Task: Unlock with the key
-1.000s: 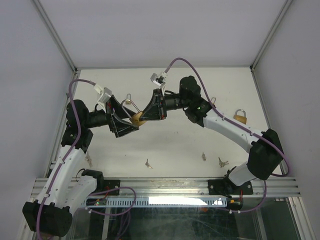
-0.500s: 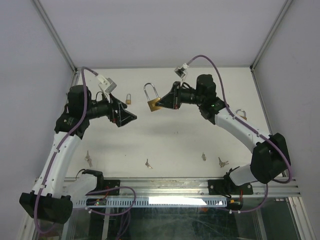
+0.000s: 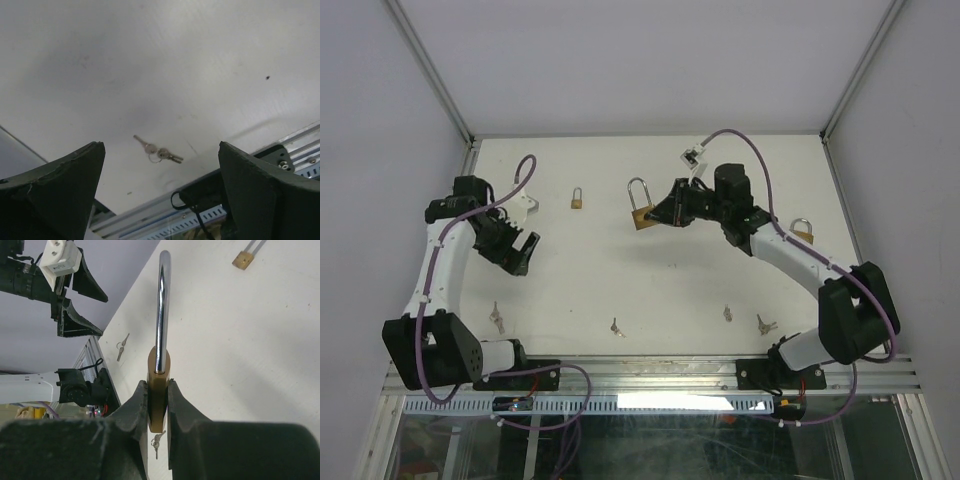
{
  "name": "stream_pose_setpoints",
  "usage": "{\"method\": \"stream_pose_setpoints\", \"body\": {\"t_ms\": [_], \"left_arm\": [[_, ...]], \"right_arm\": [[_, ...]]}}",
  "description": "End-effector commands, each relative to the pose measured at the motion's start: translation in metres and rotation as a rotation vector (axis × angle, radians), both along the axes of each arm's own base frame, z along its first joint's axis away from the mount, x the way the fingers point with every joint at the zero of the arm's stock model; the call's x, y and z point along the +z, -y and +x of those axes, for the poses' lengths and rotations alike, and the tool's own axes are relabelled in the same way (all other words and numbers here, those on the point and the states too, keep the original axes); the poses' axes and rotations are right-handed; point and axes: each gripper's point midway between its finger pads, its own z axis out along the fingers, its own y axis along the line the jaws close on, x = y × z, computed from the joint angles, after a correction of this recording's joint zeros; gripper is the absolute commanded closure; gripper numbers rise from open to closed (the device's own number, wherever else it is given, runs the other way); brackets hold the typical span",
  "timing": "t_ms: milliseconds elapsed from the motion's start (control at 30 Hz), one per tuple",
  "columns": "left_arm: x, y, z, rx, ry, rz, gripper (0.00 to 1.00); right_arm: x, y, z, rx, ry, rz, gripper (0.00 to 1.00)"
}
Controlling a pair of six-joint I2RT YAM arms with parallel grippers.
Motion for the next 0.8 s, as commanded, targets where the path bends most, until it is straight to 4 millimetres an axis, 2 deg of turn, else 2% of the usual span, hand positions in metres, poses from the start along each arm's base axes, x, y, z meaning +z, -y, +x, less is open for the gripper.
{"method": "stream_pose_setpoints", "body": {"t_ms": [0,133,167,267,333,500,667,767], "left_arm": [[-0.029,-0.059,-0.012,0.032,-0.092,0.149,0.01],[-0.057,-0.101,-0.027,0.102,-0.171,0.247,0.01],[-0.062,-0.106,-0.031,0.117,-0.184,0.257,0.01],[-0.068,-0.108,-0.034,0.149,-0.203,0.254,0.01],[-0.073,-0.107,-0.038,0.156,-0.232,0.247,0.01],[-0.088,-0.101,-0.053,0.134,-0.286,0.228,0.01],[-0.089,-0.093,-0.051,0.158,-0.270,0.186,0.01],[-0.086,-0.096,-0.047,0.241,-0.269,0.204,0.01]], "right_arm": [[0.000,-0.028,0.001,-0.028,0.004,0.025,1.00],[-0.032,-0.061,-0.001,-0.031,-0.103,0.032,1.00],[-0.048,-0.072,0.000,-0.028,-0.144,0.027,1.00],[-0.070,-0.100,0.006,-0.003,-0.232,0.040,1.00],[-0.088,-0.112,0.010,-0.003,-0.296,0.045,1.00],[-0.124,-0.124,0.012,-0.005,-0.396,0.028,1.00],[-0.146,-0.125,0.013,-0.025,-0.461,0.001,1.00],[-0.156,-0.126,0.010,-0.024,-0.502,-0.004,1.00]]}}
